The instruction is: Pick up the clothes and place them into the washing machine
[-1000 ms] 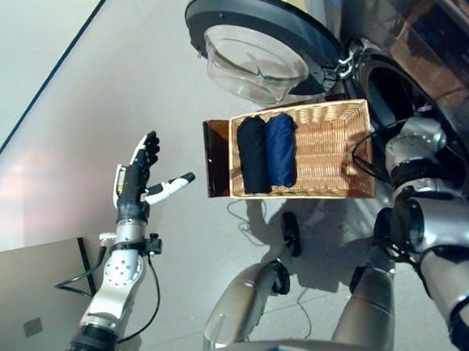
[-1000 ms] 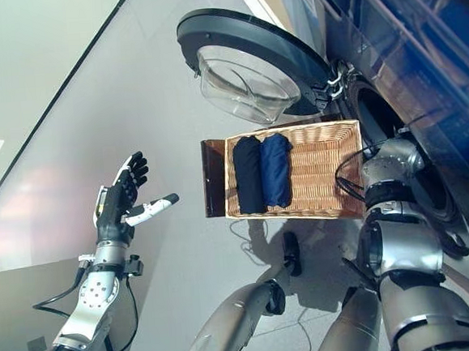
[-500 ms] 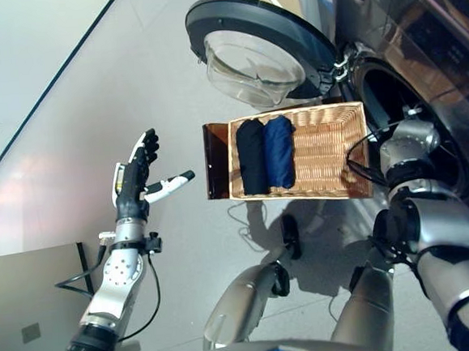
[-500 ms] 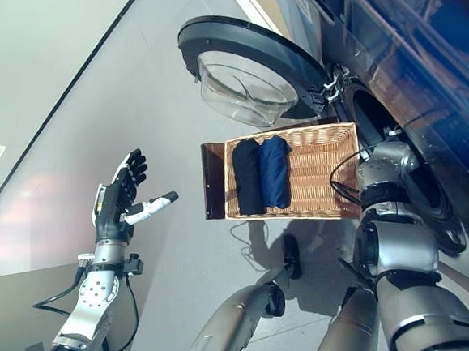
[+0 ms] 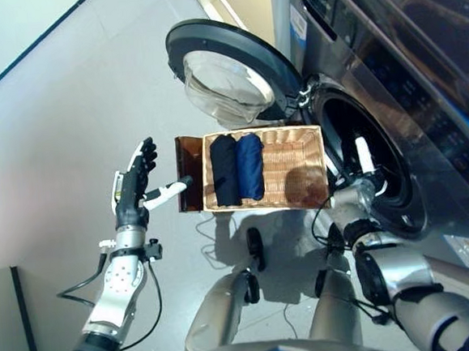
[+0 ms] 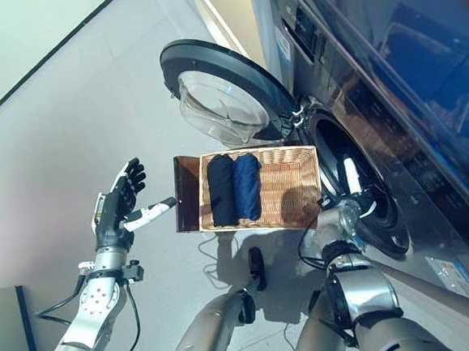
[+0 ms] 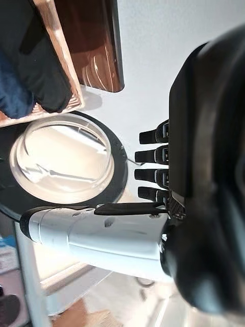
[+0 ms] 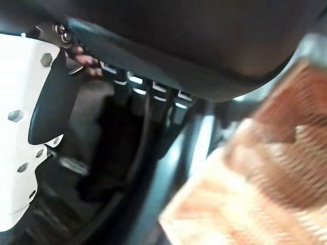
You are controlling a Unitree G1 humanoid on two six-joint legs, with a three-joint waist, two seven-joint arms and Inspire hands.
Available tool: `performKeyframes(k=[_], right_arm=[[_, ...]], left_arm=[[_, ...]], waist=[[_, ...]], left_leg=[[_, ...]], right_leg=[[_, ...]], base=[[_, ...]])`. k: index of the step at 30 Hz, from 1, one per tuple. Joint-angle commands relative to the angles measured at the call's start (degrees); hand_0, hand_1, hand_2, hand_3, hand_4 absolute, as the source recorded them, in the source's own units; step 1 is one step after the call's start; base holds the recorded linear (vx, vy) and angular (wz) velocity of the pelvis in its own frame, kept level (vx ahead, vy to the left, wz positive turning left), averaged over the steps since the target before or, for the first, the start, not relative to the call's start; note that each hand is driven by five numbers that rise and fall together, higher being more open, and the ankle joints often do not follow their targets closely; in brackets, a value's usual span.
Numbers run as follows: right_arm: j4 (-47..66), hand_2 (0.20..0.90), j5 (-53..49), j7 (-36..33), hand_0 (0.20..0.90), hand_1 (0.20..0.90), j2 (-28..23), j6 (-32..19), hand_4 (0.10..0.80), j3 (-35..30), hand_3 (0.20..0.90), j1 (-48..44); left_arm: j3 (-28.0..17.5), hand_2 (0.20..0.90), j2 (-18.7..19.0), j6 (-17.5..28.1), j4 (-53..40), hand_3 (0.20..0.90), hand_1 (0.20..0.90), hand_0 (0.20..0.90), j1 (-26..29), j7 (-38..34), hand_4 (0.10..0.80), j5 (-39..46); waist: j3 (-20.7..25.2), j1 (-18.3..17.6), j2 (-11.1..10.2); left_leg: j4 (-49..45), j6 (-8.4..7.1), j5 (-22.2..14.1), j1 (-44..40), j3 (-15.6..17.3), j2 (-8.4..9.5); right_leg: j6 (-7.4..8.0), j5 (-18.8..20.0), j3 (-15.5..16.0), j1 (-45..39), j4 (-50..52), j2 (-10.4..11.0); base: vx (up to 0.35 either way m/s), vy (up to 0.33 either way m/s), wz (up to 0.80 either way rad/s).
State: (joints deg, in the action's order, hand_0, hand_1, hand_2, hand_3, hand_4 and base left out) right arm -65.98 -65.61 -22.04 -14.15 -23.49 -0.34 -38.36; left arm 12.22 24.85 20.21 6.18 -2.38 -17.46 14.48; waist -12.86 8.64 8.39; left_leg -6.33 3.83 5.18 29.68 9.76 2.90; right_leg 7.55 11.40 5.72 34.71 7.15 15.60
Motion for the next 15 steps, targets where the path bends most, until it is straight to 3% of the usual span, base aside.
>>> performKeyframes(k=[1,9,10,12,13,15], right_arm=[[5.9,0.900,5.8,2.3,0.900,0.900,-1.6,-0.3,0.800,4.5,0.900,-0.9],[-4.1,0.900,20.9,-1.0,0.900,0.900,-3.6,7.2,0.800,13.2,0.900,-5.3],[-5.1,0.900,23.6,-1.8,0.900,0.900,-4.0,8.0,0.800,14.7,0.900,-6.4],[-5.6,0.900,27.1,-1.8,0.900,0.900,-3.0,9.0,0.800,16.8,0.900,-7.6],[-6.6,0.900,28.7,-2.2,0.900,0.900,-2.9,9.8,0.800,17.7,0.900,-8.0],[-7.3,0.900,29.9,-2.8,0.900,0.900,-2.4,9.9,0.800,18.4,0.900,-8.7]], left_arm=[[-6.2,0.900,1.9,3.3,-6.4,0.900,0.900,0.900,0.7,-1.0,0.800,0.6],[-7.9,0.900,2.7,2.5,-6.5,0.900,0.900,0.900,0.8,-2.0,0.800,-2.2],[-8.2,0.900,2.8,2.5,-6.4,0.900,0.900,0.900,0.8,-2.2,0.800,-2.6],[-8.7,0.900,2.5,2.3,-6.7,0.900,0.900,0.900,0.6,-2.6,0.800,-3.3],[-8.9,0.900,2.3,2.0,-6.5,0.900,0.900,0.900,0.5,-2.5,0.800,-3.4],[-9.2,0.900,2.2,1.6,-6.7,0.900,0.900,0.900,0.5,-2.5,0.800,-3.6]], waist=[[-1.4,1.0,-3.0],[-3.2,2.4,-8.2],[-3.0,2.8,-8.9],[-3.9,2.9,-9.7],[-3.7,3.2,-10.4],[-3.9,3.4,-11.0]], left_leg=[[-5.2,-6.73,-3.4,7.7,-4.6,-3.64],[-6.8,-6.76,-3.9,8.2,-6.3,-4.49],[-6.9,-7.13,-5.6,7.8,-6.9,-4.69],[-7.1,-6.73,-4.0,8.5,-6.8,-4.73],[-7.3,-7.12,-5.8,8.0,-7.3,-5.02],[-7.6,-7.12,-5.9,8.4,-7.5,-5.01]], right_leg=[[-2.02,-7.1,1.7,-4.0,-0.2,-0.2],[-2.20,-7.2,3.8,-5.3,-0.2,-0.8],[-1.90,-8.5,3.7,-5.9,-0.3,-1.2],[-2.32,-7.2,4.5,-5.5,-0.2,-1.1],[-1.97,-8.7,4.3,-6.2,-0.2,-1.4],[-1.99,-8.7,4.6,-6.2,-0.1,-1.6]], base=[[-0.024,-0.034,0.07],[-0.004,-0.033,0.09],[-0.010,-0.009,0.18],[0.008,0.006,0.12],[0.111,-0.020,0.06],[0.058,-0.035,0.05]])
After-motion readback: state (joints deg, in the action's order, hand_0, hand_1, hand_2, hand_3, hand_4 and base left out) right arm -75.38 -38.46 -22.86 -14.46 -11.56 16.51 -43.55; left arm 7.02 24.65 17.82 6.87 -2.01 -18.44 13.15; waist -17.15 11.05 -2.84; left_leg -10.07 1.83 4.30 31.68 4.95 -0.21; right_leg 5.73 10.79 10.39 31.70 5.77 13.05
